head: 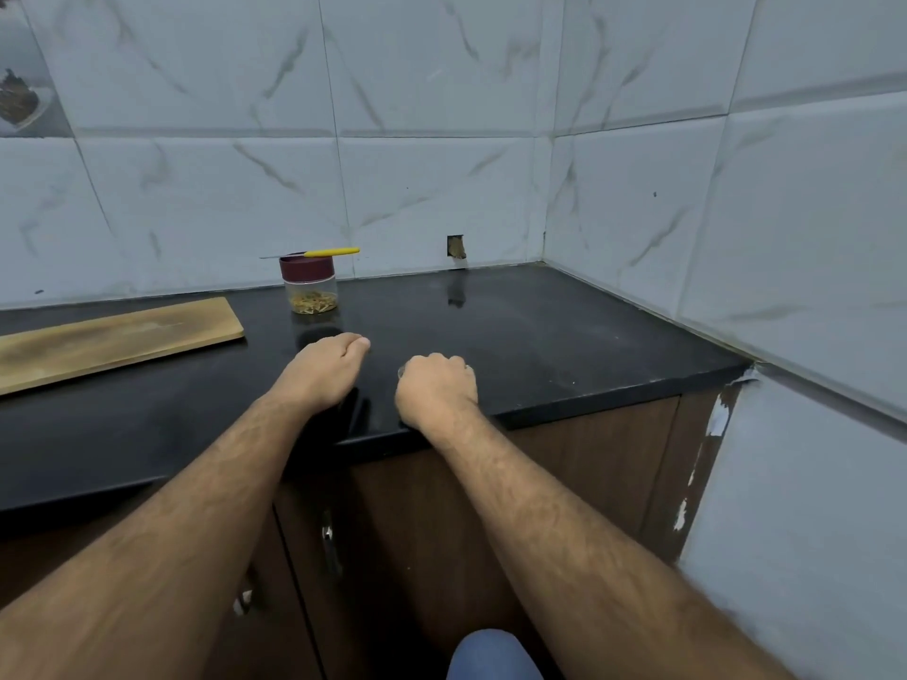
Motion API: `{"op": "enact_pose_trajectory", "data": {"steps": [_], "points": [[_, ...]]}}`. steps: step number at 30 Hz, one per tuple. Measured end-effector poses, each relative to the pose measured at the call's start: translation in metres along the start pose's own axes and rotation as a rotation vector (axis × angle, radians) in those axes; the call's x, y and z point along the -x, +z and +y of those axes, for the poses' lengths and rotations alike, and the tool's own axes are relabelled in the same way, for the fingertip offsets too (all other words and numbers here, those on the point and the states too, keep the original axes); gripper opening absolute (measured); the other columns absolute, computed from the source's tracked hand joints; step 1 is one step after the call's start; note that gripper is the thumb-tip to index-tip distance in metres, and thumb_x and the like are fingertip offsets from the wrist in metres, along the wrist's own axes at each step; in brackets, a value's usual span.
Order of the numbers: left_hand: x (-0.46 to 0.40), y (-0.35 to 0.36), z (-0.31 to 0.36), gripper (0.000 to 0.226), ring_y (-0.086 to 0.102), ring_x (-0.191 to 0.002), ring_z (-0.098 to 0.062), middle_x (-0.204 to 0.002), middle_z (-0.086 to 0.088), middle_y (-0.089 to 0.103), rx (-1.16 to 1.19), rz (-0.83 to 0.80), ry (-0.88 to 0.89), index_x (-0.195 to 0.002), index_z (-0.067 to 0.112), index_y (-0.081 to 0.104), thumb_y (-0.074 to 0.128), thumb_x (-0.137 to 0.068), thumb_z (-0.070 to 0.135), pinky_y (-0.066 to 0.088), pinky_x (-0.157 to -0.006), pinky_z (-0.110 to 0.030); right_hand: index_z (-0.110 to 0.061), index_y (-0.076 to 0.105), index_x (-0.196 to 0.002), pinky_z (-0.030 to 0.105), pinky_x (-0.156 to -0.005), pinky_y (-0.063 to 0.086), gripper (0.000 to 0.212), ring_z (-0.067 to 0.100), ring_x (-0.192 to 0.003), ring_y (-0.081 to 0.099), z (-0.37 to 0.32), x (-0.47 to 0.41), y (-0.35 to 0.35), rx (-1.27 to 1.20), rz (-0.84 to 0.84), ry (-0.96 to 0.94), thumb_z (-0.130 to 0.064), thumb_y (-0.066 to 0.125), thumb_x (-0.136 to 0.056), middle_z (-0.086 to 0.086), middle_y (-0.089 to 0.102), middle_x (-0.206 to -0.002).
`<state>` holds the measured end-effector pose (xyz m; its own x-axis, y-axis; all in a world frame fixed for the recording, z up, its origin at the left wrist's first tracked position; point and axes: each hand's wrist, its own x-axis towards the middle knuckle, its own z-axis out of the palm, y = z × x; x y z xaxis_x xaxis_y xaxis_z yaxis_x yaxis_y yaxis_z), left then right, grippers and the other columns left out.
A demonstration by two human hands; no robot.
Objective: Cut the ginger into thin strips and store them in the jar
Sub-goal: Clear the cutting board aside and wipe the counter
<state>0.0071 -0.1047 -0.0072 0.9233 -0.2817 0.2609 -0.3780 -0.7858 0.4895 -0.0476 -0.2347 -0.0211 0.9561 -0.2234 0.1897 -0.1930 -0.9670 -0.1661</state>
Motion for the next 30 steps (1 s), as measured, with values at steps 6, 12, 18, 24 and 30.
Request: {"op": "enact_pose_trajectory", "data": {"steps": [6, 12, 18, 24, 30], "points": [[-0.003, 0.025, 0.030, 0.045, 0.045, -0.134, -0.027, -0.144, -0.007, 0.053, -0.011, -0.060, 0.065, -0.137, 0.013, 0.055, 0.030, -0.106, 0.034, 0.033, -0.107, -0.035, -0.018, 0.060, -0.127, 0.043, -0.105, 0.038, 0.038, 0.032, -0.124, 0.047, 0.065, -0.014, -0.011, -0.017, 0.011, 0.174, -0.025, 0.044, -0.094, 0.008, 0.057, -0.133], [-0.004, 0.045, 0.061, 0.045, 0.045, -0.134, -0.026, -0.144, -0.006, 0.053, 0.000, -0.094, 0.138, -0.138, 0.013, 0.054, 0.029, -0.106, 0.034, 0.033, -0.107, -0.035, -0.016, 0.061, -0.124, 0.037, -0.095, 0.043, 0.035, 0.033, -0.120, 0.050, 0.132, 0.004, -0.026, 0.000, 0.029, 0.298, -0.015, 0.047, -0.092, 0.008, 0.058, -0.130], [-0.011, 0.052, 0.064, 0.046, 0.043, -0.136, -0.025, -0.146, -0.005, 0.051, 0.005, -0.103, 0.139, -0.141, 0.014, 0.052, 0.029, -0.106, 0.035, 0.032, -0.110, -0.036, -0.020, 0.068, -0.120, 0.034, -0.085, 0.049, 0.039, 0.032, -0.112, 0.059, 0.133, 0.010, -0.048, -0.111, 0.199, 0.241, -0.005, 0.053, -0.087, 0.009, 0.066, -0.119], [-0.025, 0.047, 0.054, 0.044, 0.048, -0.129, -0.028, -0.140, -0.008, 0.057, -0.014, -0.051, 0.075, -0.132, 0.014, 0.059, 0.030, -0.105, 0.035, 0.037, -0.104, -0.037, -0.018, 0.068, -0.122, 0.034, -0.085, 0.050, 0.038, 0.030, -0.111, 0.062, 0.076, -0.035, -0.045, -0.146, 0.120, 0.054, -0.005, 0.055, -0.089, 0.009, 0.068, -0.117], [-0.050, 0.033, 0.027, 0.045, 0.046, -0.133, -0.029, -0.144, -0.008, 0.053, -0.067, -0.071, 0.013, -0.137, 0.013, 0.055, 0.031, -0.105, 0.036, 0.035, -0.107, -0.037, -0.015, 0.067, -0.117, 0.036, -0.091, 0.050, 0.037, 0.030, -0.113, 0.058, 0.048, -0.076, -0.024, 0.001, 0.070, -0.055, 0.000, 0.048, -0.089, 0.010, 0.065, -0.120]]}}
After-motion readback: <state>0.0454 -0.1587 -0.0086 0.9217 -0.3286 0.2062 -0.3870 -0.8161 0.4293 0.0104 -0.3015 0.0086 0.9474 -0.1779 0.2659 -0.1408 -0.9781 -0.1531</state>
